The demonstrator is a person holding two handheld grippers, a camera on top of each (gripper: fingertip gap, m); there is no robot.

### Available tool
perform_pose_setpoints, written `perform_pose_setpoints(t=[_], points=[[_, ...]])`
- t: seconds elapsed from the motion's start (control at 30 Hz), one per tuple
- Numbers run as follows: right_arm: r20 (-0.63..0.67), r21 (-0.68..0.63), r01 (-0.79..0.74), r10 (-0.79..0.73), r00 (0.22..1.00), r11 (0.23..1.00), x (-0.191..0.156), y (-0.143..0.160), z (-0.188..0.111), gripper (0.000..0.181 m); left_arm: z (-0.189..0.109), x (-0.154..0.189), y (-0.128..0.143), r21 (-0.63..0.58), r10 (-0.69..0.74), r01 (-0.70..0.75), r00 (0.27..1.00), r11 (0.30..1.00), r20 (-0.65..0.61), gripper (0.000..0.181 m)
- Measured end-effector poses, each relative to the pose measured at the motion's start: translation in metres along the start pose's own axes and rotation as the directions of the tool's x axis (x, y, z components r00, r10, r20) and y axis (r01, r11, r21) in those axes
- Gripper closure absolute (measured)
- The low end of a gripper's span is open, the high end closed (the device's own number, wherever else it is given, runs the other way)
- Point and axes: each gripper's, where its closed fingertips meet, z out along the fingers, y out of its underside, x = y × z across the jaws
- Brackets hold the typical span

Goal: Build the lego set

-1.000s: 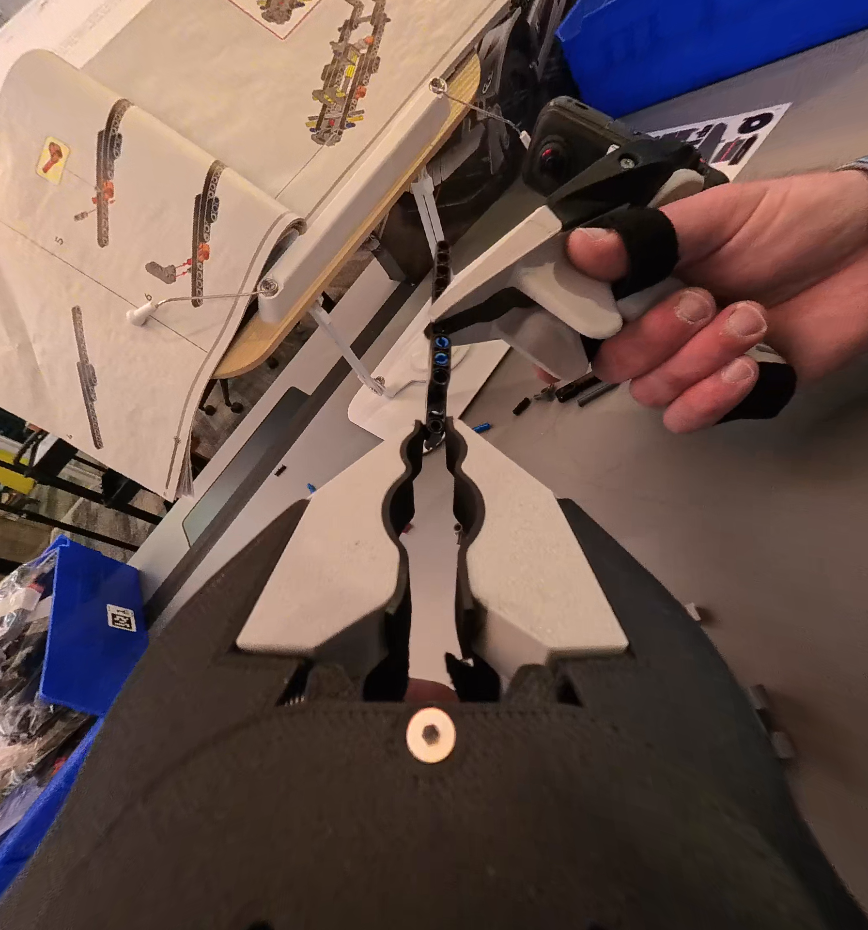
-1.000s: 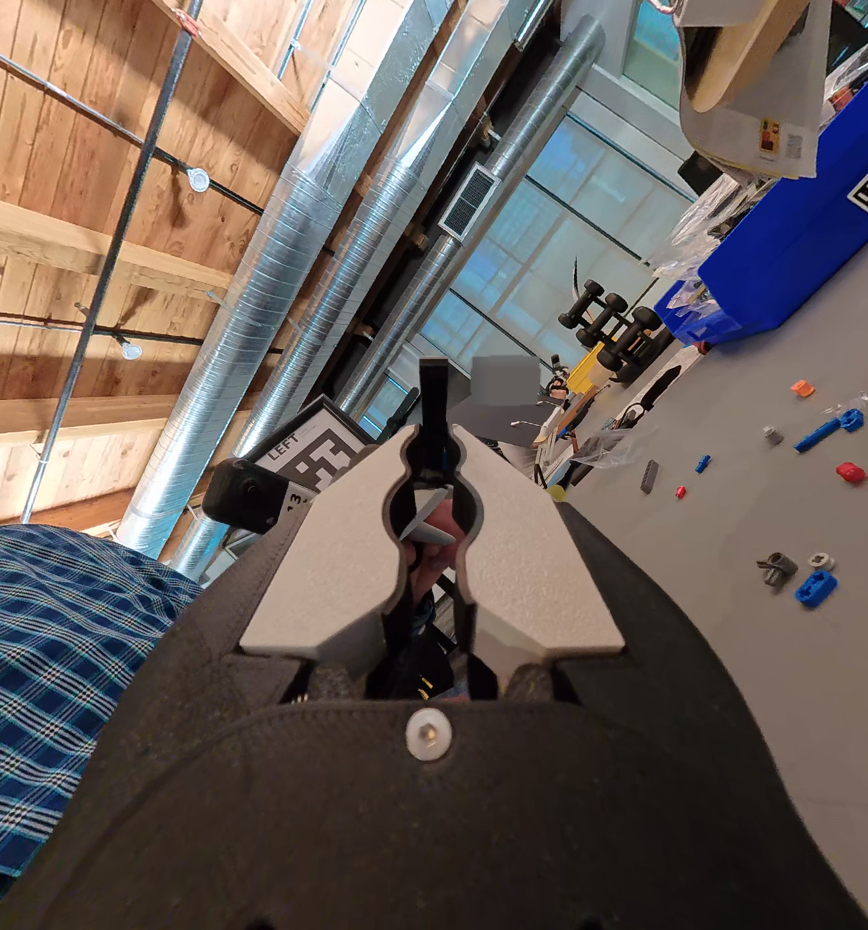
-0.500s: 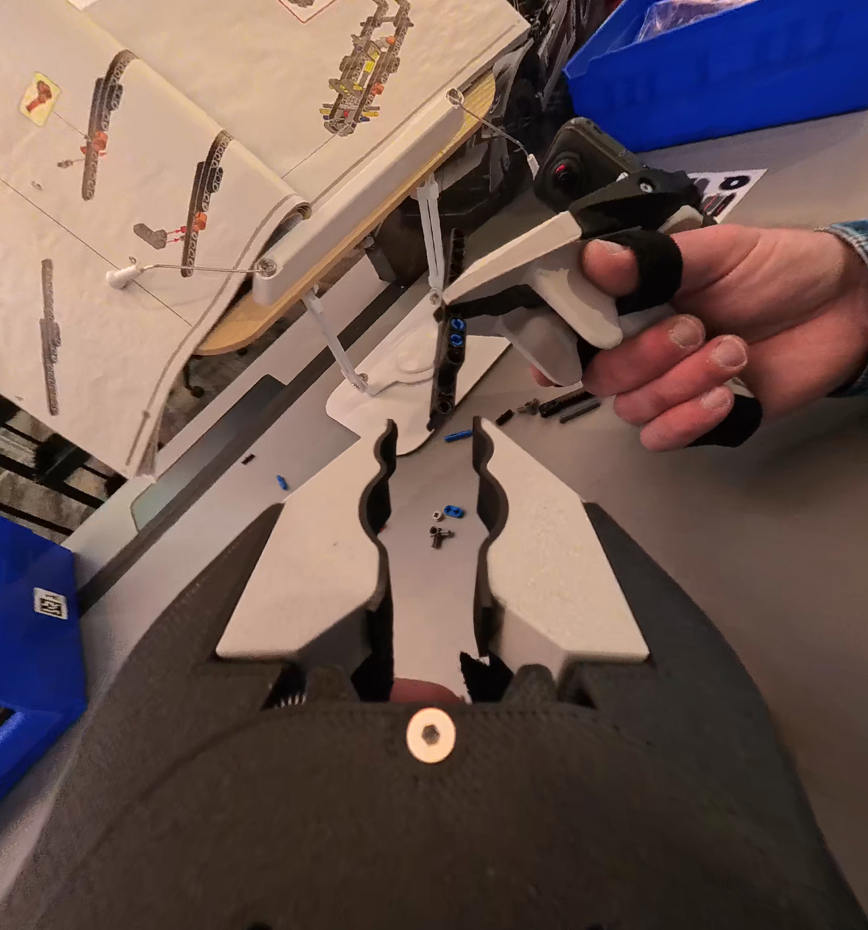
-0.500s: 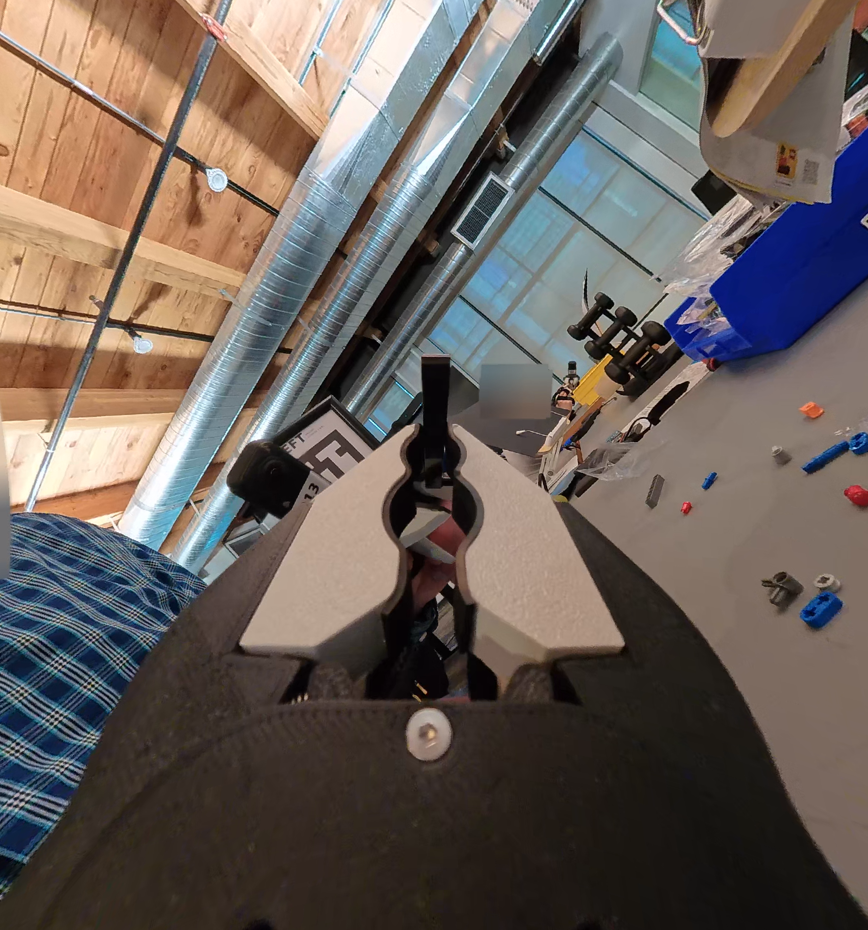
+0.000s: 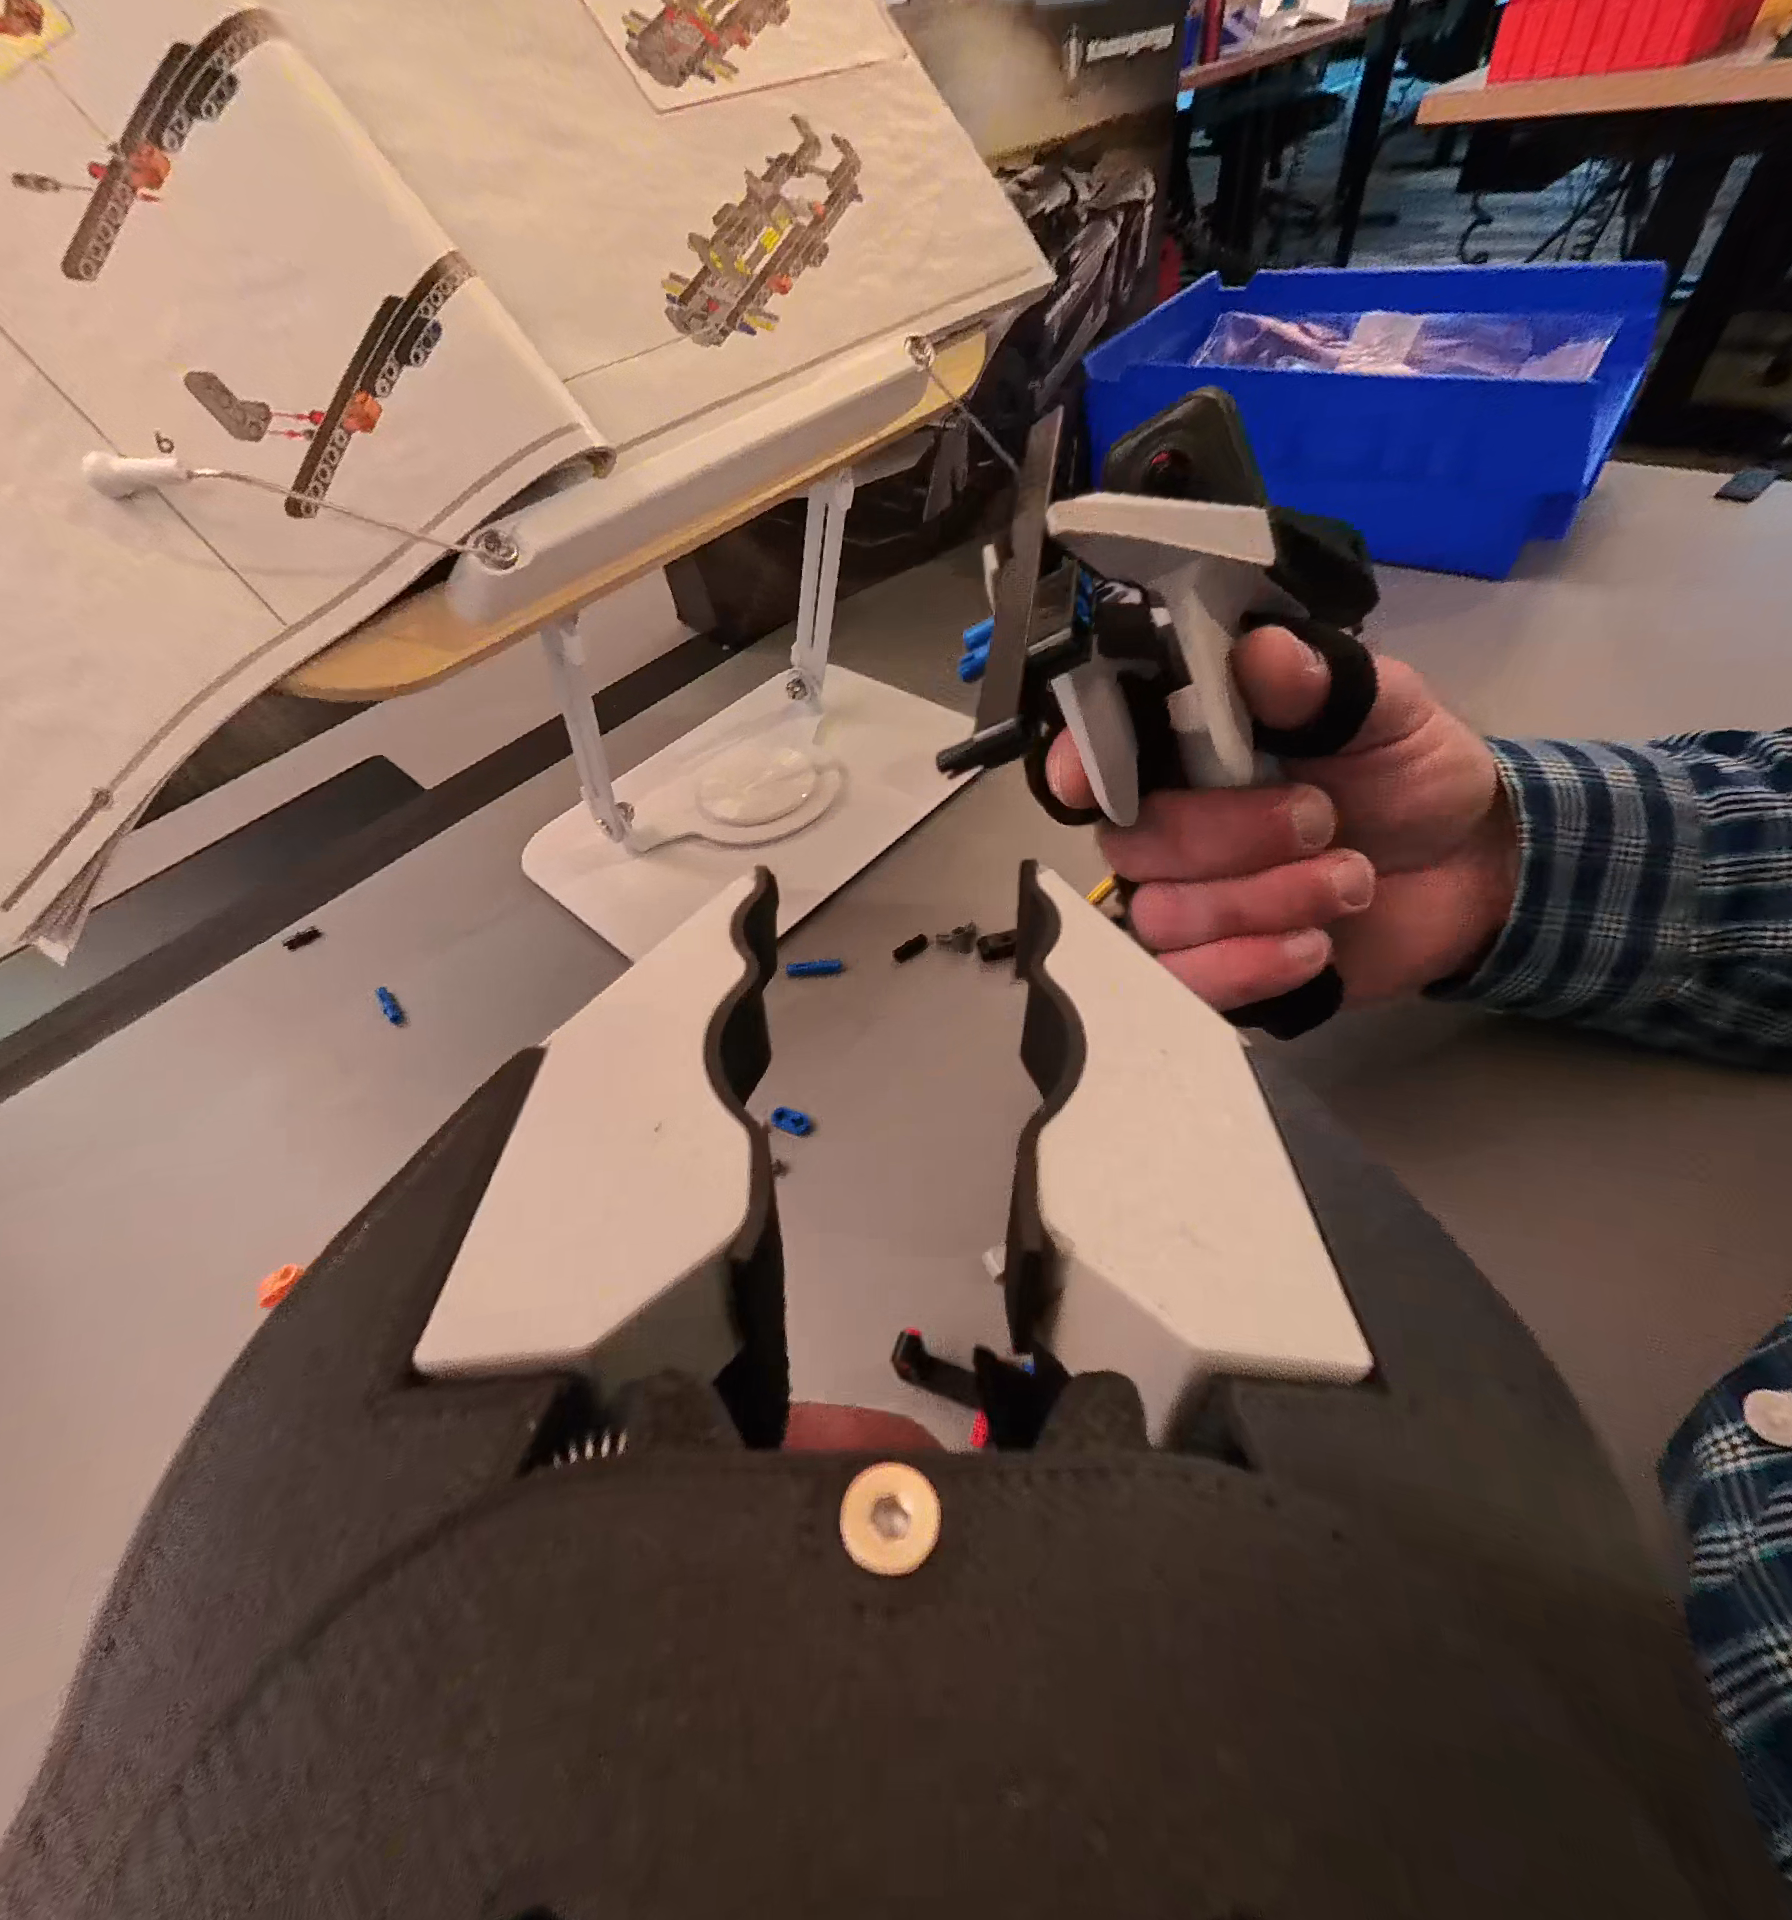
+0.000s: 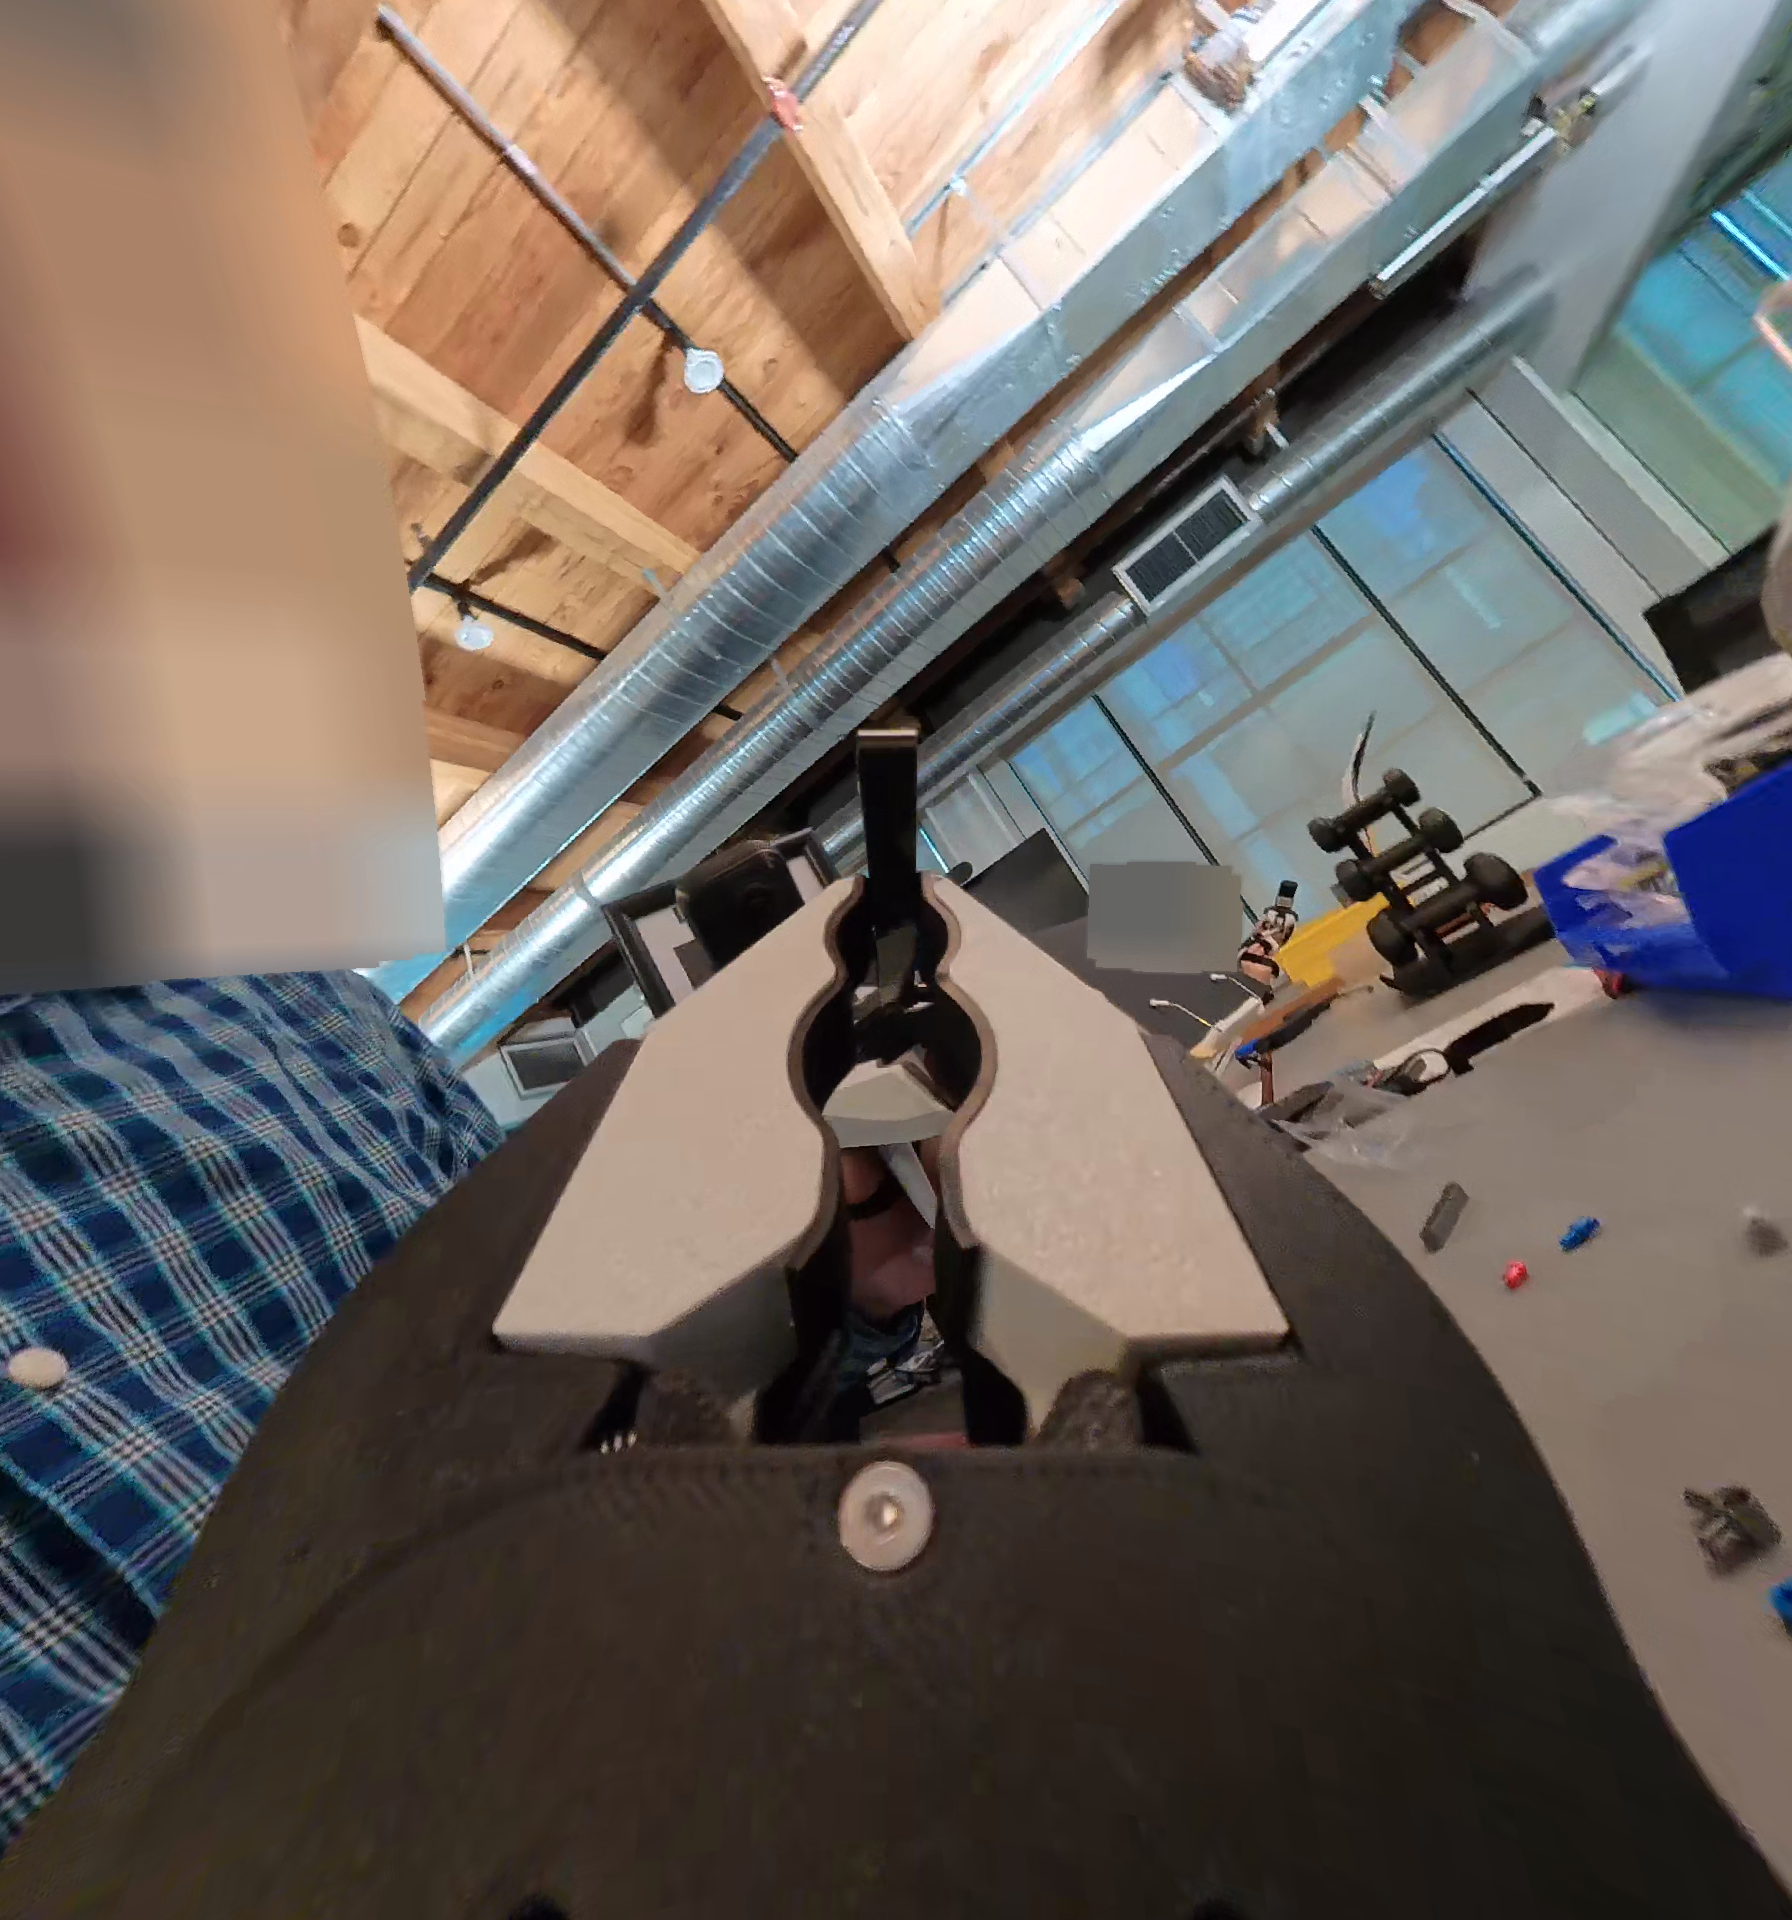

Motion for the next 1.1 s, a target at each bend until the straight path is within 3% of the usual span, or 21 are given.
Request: perform_pose_setpoints(t=[0.33,0.53,0.87,1.1], points=[[0.087,0.01,0.062,-0.062,0.994,0.998,-0.018,-0.006,-0.001,0.176,-0.006,0.009,-0.017,0.052,-0.002,0.004,0.999,0.999,-0.05,0.14],[0.069,0.02,0.062,-0.063,0.996,0.998,-0.015,-0.013,-0.004,0.176,-0.023,-0.011,-0.012,0.01,0.022,-0.022,1.0,1.0,-0.001,0.142],[0.05,0.001,0.039,-0.039,0.998,0.999,-0.007,-0.007,-0.005,0.176,-0.055,-0.044,0.013,-0.112,0.051,-0.04,0.994,0.993,0.095,0.144],[0.044,-0.016,0.027,-0.026,0.999,1.0,-0.004,-0.003,-0.005,0.176,-0.063,-0.041,0.035,-0.188,0.044,-0.028,0.996,0.982,0.078,0.144]])
